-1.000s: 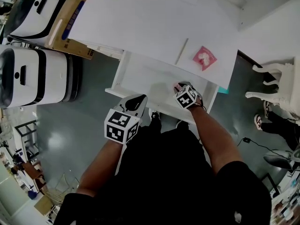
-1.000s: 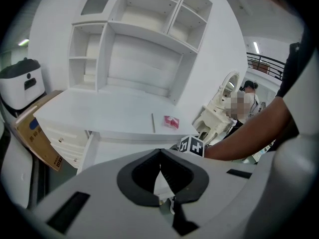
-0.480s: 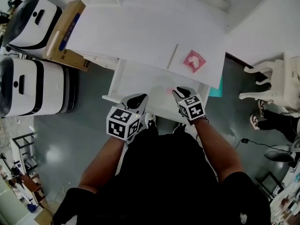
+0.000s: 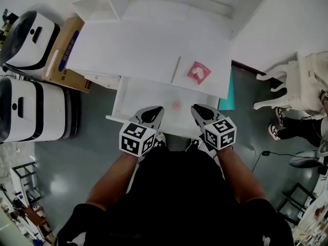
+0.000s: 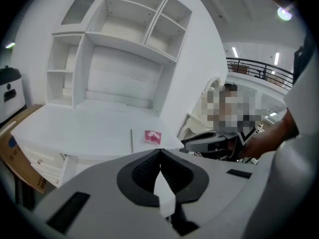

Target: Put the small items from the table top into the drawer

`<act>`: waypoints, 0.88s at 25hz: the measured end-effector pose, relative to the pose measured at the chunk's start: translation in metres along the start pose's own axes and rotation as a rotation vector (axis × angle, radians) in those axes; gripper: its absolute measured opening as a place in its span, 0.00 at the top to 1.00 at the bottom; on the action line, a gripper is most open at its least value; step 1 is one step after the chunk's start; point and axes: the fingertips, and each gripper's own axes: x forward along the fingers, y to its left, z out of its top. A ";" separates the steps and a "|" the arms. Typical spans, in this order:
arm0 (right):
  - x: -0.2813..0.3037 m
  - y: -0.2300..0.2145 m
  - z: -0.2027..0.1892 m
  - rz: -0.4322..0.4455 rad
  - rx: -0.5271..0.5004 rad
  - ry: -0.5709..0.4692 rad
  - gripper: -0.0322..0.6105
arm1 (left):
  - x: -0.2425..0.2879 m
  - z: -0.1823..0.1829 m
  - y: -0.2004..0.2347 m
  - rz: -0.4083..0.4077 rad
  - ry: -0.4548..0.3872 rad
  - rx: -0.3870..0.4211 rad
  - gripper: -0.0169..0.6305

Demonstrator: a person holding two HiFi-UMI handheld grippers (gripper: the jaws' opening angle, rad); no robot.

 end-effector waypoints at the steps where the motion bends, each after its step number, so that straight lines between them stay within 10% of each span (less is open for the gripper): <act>1: -0.008 0.001 0.006 0.001 0.005 -0.023 0.87 | 0.002 0.002 -0.003 -0.007 -0.005 0.003 0.96; 22: -0.051 -0.012 0.009 -0.090 0.033 -0.087 0.90 | 0.013 0.012 -0.032 -0.057 0.003 0.094 0.96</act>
